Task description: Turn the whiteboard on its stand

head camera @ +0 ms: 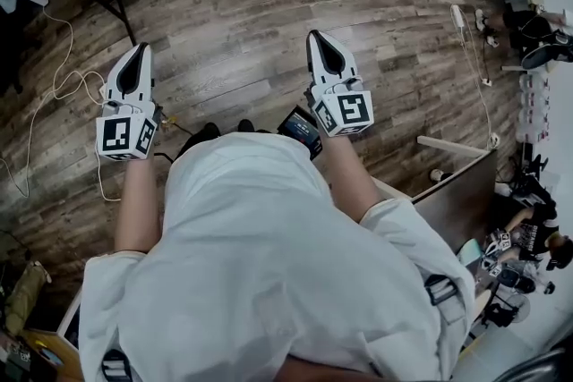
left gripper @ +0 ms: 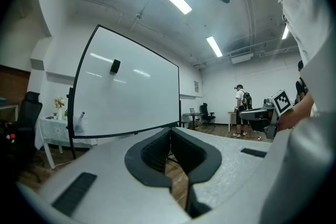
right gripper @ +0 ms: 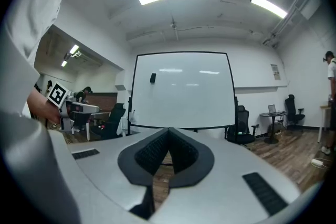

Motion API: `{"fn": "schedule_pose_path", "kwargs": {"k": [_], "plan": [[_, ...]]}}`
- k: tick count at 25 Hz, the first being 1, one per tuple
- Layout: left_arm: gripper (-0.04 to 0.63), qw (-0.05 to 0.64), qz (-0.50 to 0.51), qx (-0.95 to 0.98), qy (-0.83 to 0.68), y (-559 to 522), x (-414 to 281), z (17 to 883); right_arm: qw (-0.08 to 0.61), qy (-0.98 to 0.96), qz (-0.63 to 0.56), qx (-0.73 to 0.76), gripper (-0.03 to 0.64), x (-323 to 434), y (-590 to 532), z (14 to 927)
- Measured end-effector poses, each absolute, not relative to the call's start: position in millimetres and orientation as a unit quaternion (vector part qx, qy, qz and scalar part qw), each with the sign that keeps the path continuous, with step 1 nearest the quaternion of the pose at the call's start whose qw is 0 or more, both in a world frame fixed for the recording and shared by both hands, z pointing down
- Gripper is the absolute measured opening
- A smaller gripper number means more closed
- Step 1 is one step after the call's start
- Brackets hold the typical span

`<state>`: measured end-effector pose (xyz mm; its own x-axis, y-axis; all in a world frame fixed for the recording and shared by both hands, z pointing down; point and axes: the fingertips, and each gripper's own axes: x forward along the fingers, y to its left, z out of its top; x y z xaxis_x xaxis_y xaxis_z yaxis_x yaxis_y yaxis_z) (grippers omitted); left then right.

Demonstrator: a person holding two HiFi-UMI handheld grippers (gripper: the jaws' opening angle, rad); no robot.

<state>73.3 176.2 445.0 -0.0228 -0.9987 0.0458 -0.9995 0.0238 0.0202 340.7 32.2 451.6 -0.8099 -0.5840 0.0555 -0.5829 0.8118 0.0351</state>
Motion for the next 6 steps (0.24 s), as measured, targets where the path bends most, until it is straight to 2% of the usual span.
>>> {"fn": "schedule_pose_path", "kwargs": {"k": [6], "plan": [[0.009, 0.041, 0.014, 0.702, -0.710, 173.4, 86.2, 452.1, 0.031, -0.953, -0.005, 0.300, -0.003, 349.0, 31.2, 452.0]]}}
